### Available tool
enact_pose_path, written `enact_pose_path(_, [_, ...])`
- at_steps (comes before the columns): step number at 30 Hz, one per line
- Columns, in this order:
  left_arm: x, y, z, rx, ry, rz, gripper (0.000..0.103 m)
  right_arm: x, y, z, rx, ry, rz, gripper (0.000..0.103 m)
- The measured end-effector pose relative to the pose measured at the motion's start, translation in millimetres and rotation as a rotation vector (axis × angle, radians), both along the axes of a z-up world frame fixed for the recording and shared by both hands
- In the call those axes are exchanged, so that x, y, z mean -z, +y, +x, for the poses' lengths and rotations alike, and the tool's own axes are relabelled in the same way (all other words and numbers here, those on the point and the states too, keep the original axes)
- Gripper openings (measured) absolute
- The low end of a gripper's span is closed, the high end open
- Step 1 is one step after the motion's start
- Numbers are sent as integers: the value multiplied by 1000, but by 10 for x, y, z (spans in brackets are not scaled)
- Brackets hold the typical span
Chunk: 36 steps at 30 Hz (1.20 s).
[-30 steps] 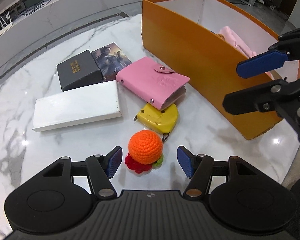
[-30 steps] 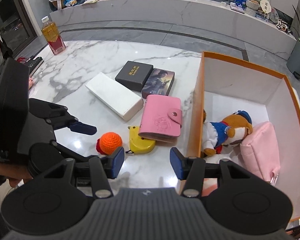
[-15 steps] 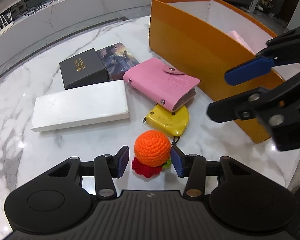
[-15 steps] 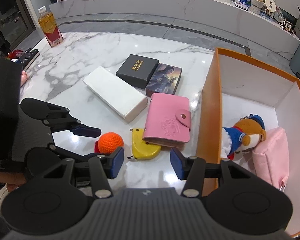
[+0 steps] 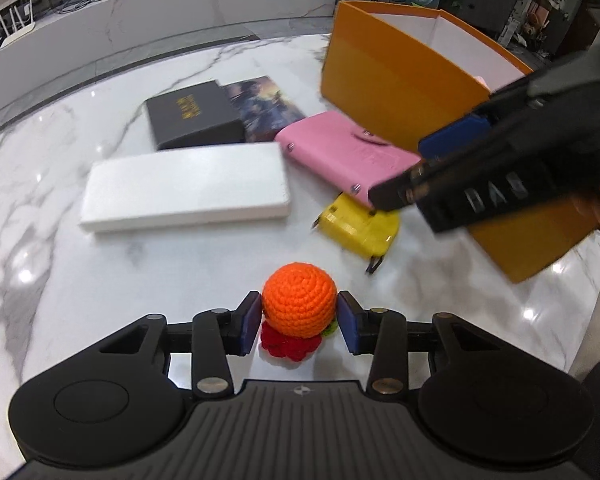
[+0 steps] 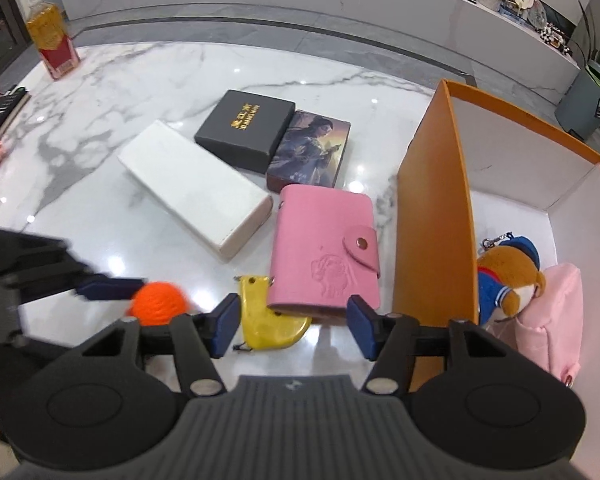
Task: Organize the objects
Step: 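Grasp the orange crochet ball with the left tool while the right tool grasps the pink card wallet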
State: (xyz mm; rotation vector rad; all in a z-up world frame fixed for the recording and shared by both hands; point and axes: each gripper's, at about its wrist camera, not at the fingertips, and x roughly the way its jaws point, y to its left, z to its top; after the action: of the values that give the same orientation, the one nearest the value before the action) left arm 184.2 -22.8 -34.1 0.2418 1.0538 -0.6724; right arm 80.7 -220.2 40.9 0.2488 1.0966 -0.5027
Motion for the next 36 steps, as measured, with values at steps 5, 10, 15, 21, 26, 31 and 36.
enact_pose_path(5, [-20, 323, -88, 10, 23, 6, 48, 75, -85, 139, 35, 12, 3, 63])
enact_pose_path(10, [-40, 574, -186, 44, 36, 26, 48, 148, -162, 275, 56, 44, 9, 68])
enact_pose_path(15, [-42, 713, -231, 69, 46, 26, 48, 207, -236, 372, 83, 72, 28, 68])
enact_pose_path(21, [-39, 778, -258, 73, 56, 4, 48, 291, -295, 474, 108, 112, 43, 69])
enact_pose_path(26, [-25, 800, -256, 78, 55, -16, 48, 389, -319, 537, 112, 144, 39, 69])
enact_pose_path(31, [-20, 824, -235, 72, 64, -32, 48, 428, -316, 575, 122, 147, 18, 63])
enact_pose_path(36, [-11, 840, -217, 72, 75, -44, 48, 375, -312, 562, 109, 155, -12, 49])
